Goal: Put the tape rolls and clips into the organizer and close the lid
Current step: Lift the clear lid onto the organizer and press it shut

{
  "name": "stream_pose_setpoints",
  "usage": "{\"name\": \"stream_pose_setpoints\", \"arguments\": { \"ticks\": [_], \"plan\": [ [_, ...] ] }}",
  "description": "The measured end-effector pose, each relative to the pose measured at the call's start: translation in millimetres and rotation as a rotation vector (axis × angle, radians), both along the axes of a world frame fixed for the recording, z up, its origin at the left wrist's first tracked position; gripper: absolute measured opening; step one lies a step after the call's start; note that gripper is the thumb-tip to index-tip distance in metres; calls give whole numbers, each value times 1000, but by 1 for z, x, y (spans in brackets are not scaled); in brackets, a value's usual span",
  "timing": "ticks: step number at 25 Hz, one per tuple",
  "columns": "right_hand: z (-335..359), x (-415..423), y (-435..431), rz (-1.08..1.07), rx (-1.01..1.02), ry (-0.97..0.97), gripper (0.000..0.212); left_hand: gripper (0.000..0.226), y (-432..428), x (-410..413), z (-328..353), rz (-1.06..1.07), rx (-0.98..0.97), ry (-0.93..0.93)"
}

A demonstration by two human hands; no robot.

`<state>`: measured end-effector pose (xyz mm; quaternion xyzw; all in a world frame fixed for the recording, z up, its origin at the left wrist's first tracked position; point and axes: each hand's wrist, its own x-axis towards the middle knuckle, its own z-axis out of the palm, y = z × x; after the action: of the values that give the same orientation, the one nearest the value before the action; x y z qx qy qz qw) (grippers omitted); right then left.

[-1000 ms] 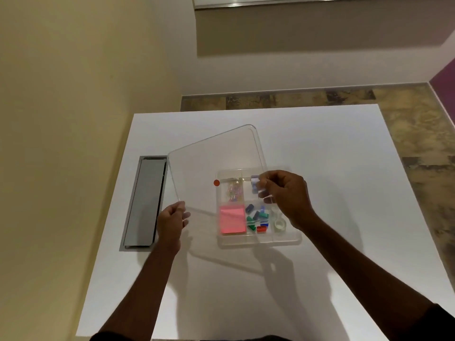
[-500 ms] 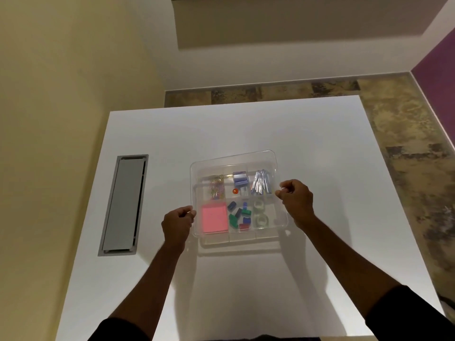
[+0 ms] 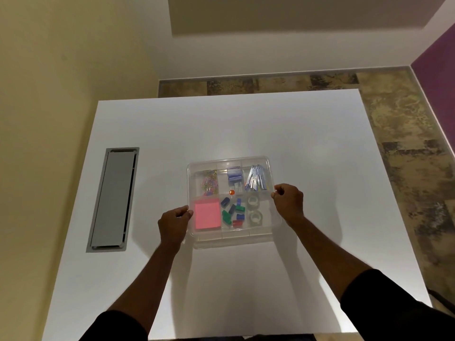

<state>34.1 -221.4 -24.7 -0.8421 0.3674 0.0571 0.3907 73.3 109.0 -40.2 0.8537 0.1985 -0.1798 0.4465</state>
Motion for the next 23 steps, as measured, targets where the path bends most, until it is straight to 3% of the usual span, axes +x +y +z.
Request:
{"name": "stream_pose_setpoints", "arguments": {
  "ticks": [9, 12, 14, 17, 19, 23],
  "plan": [
    [-5, 2, -6, -33, 56, 15, 29, 39, -7, 5, -10, 13, -1, 3],
    [-11, 2, -14, -92, 157, 27, 28, 39, -6, 8, -12, -4, 10, 17],
    [-11, 1, -13, -74, 162, 51, 38, 48, -9, 6, -13, -44, 53, 2],
    [-10, -13, -3, 122, -61, 26, 67, 76, -18, -8, -13, -192, 260, -107],
    [-16, -33, 9, 339, -228, -7, 88, 92, -24, -23, -17, -445, 371, -234],
    [-36, -69, 36, 670, -368, 79, 117, 101, -36, -53, -34, -823, 474, -256]
  ]
}}
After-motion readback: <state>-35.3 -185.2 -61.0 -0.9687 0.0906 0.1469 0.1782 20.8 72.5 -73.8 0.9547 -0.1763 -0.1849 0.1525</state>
